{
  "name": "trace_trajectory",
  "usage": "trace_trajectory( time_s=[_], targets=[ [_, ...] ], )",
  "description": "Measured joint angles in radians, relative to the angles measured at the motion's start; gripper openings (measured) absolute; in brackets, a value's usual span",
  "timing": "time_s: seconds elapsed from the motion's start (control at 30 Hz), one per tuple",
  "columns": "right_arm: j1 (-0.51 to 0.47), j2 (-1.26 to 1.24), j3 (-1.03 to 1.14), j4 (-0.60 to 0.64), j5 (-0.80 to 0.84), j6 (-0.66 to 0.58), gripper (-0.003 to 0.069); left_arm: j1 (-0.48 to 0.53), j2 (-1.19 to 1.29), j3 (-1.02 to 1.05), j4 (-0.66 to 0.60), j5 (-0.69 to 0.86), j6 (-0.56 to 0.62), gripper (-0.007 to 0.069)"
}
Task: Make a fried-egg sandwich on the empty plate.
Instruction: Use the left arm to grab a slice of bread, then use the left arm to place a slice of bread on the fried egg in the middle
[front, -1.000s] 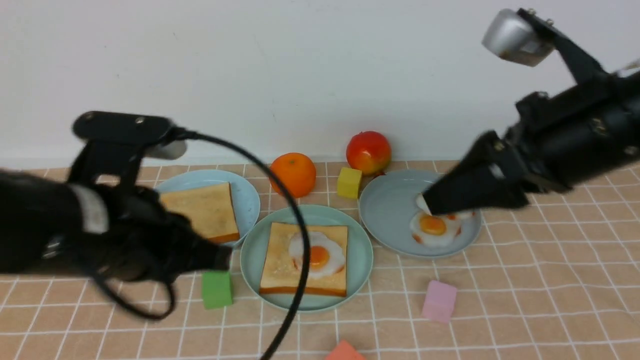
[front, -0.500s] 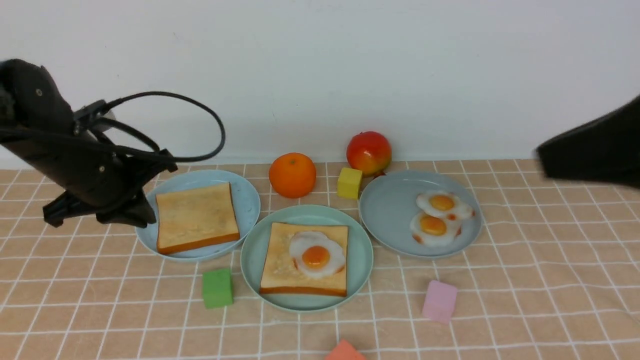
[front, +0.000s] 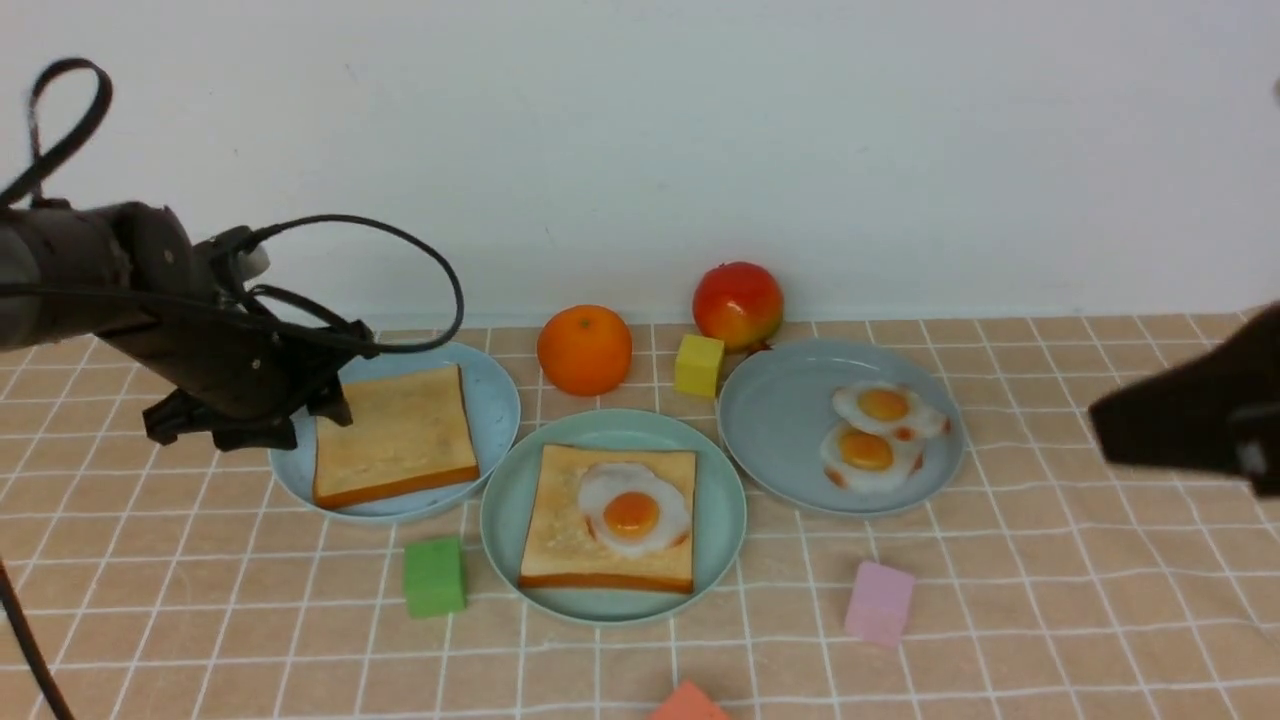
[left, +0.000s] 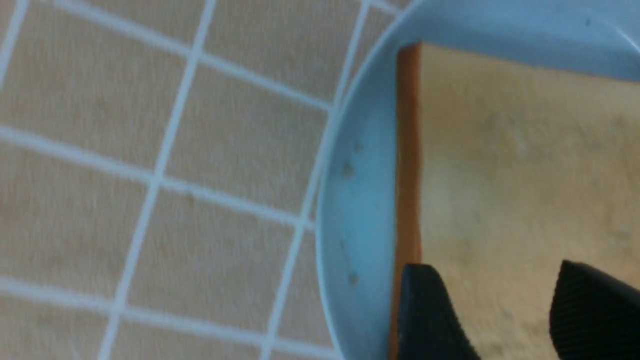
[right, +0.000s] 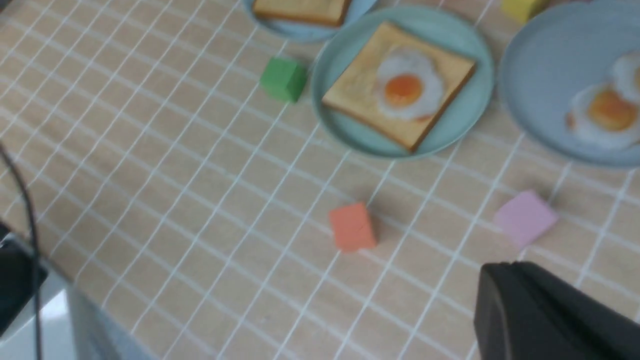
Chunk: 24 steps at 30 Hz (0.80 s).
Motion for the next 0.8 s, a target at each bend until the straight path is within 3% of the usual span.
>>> trace_trajectory(
  time_s=[0.17, 0.43, 0.63, 0.8],
  targets=[
    [0.000, 0.000, 0.010, 0.021, 0.009, -0.007, -0.0014, 0.000, 0.075, -0.003, -0.022, -0.016, 0.101, 0.0307],
    [0.000, 0.000, 0.010, 0.039, 0.010, -0.007, -0.0010, 0.002, 0.050, -0.011, -0.044, 0.020, 0.170, 0.0022],
    [0.000, 0.000, 0.010, 0.045, 0.013, -0.007, -0.0008, 0.000, -0.114, -0.005, -0.059, 0.080, 0.179, 0.0010],
    [0.000, 0.000, 0.010, 0.045, 0.014, -0.007, -0.0005, -0.097, -0.264, -0.005, -0.212, 0.170, 0.361, 0.0010]
  ],
)
